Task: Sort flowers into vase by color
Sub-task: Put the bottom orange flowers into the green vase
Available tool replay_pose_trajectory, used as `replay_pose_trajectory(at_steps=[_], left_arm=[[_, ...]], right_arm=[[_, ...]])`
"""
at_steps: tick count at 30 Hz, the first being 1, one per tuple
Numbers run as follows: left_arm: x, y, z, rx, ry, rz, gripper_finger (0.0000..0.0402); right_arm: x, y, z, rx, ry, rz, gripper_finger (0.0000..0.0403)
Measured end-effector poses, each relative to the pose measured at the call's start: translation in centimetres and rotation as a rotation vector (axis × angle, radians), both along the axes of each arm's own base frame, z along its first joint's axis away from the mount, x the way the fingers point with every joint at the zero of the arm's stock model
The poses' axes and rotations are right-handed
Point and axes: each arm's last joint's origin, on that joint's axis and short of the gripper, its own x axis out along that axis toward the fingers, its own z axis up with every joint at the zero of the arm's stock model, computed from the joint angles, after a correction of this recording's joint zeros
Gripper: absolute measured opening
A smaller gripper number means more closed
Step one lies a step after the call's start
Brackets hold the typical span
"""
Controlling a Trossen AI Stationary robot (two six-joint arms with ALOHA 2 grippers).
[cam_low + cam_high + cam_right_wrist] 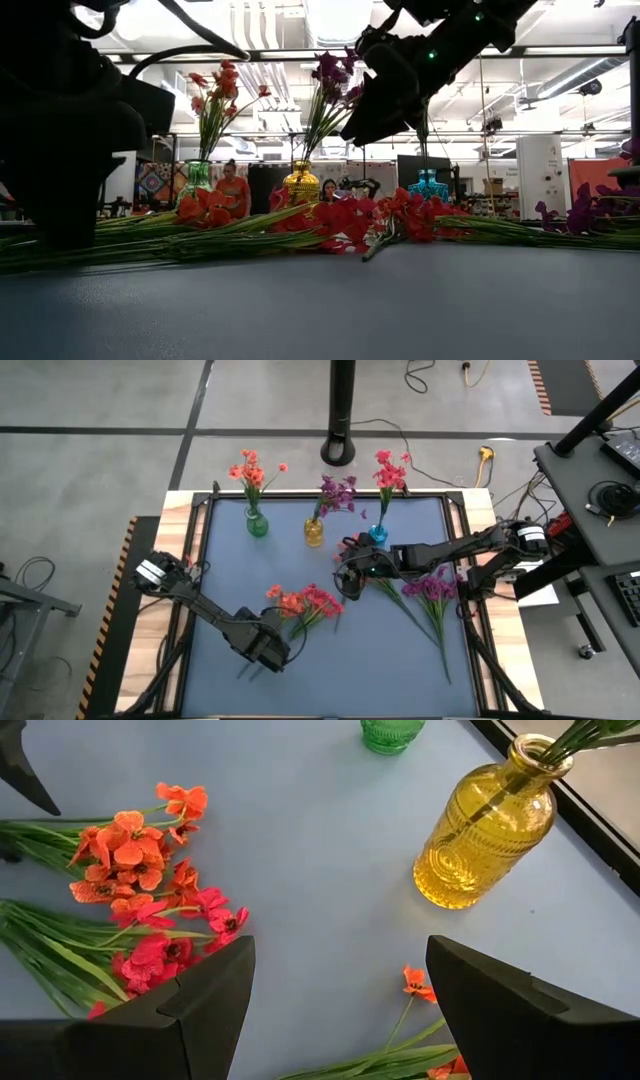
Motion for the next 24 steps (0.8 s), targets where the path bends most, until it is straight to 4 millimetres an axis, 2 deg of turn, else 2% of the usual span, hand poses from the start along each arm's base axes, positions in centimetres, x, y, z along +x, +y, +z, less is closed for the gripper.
replay_pose_trajectory(at_steps=[10, 15, 19, 24], left_arm=[[-0.2, 0.2, 0.0, 0.016, 0.014, 0.023, 0.0075], [-0.4, 0.3, 0.0, 0.026, 0.027, 0.033, 0.0018], [-0.6, 0.4, 0.2, 0.032, 0.036, 0.035, 0.0009], [-1.1, 0.8, 2.2, 0.049, -0.015, 0.023, 0.0009]], right_arm=[[0.0, 0.0, 0.0, 0.001, -0.001, -0.001, 0.0288], [0.0, 0.0, 0.0, 0.001, -0.001, -0.001, 0.0288], [0.0, 0.0, 0.0, 0.001, 0.000, -0.001, 0.0288], [-0.1, 0.3, 0.1, 0.001, 0.003, 0.009, 0.0288]])
